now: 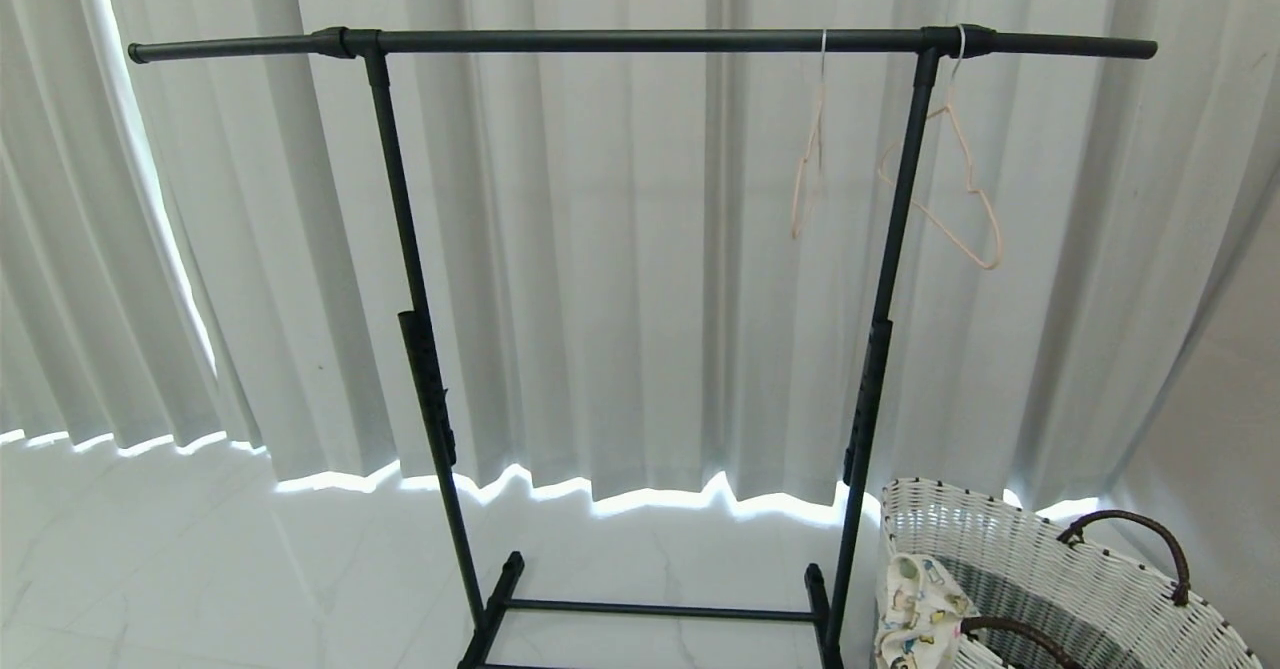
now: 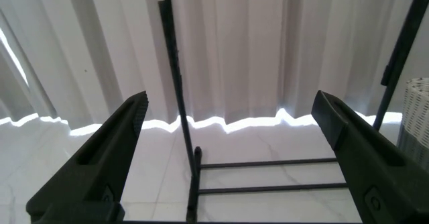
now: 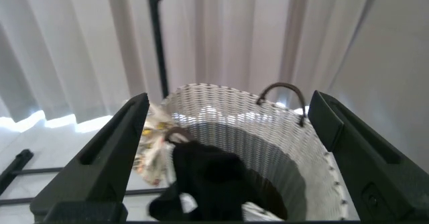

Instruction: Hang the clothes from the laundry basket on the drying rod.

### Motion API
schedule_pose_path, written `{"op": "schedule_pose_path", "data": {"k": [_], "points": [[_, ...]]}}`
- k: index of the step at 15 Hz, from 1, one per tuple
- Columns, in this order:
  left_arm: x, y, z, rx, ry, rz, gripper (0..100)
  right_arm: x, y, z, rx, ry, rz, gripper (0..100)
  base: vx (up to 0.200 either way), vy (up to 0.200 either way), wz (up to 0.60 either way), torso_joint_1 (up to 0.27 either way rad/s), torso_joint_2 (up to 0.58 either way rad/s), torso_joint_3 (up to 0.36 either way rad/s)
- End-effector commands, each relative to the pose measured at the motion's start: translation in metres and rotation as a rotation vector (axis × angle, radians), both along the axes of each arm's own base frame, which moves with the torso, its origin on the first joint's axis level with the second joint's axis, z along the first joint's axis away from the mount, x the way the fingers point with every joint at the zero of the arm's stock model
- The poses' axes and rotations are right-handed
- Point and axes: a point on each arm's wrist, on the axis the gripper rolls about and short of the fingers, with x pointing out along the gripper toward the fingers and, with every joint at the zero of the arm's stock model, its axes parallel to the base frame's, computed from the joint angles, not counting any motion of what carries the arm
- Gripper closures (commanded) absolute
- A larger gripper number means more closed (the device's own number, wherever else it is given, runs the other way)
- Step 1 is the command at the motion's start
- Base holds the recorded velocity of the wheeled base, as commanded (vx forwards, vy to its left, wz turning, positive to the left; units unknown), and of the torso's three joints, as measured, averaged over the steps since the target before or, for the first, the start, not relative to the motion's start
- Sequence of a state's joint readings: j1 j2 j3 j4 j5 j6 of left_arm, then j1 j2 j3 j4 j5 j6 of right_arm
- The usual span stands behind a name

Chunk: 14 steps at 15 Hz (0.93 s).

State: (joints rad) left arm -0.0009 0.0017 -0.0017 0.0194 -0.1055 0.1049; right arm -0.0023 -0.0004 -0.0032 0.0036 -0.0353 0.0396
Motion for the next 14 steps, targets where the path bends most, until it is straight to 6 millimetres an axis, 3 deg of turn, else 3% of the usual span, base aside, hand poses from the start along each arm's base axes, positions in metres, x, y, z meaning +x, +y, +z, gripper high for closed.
{"op": "schedule_pose_path", "data": {"k": [1, 11, 12, 14], "points": [[0.000, 0.000, 0.000, -0.001, -0.001, -0.001, 0, 0.000, 0.000, 0.000, 0.000, 0.000, -0.001, 0, 0.000, 0.000, 0.00, 0.000, 0.00, 0.000], [0.000, 0.000, 0.000, -0.019, 0.003, 0.001, 0, 0.000, 0.000, 0.001, -0.023, -0.010, 0.002, 0, 0.000, 0.000, 0.00, 0.000, 0.00, 0.000], [0.000, 0.000, 0.000, -0.019, 0.003, 0.001, 0, -0.001, 0.001, 0.007, -0.026, -0.045, 0.025, 0, 0.000, 0.000, 0.00, 0.000, 0.00, 0.000], [0.000, 0.000, 0.000, -0.019, 0.003, 0.001, 0, -0.006, 0.002, 0.044, -0.047, -0.050, 0.135, 0, 0.000, 0.000, 0.00, 0.000, 0.00, 0.000]]}}
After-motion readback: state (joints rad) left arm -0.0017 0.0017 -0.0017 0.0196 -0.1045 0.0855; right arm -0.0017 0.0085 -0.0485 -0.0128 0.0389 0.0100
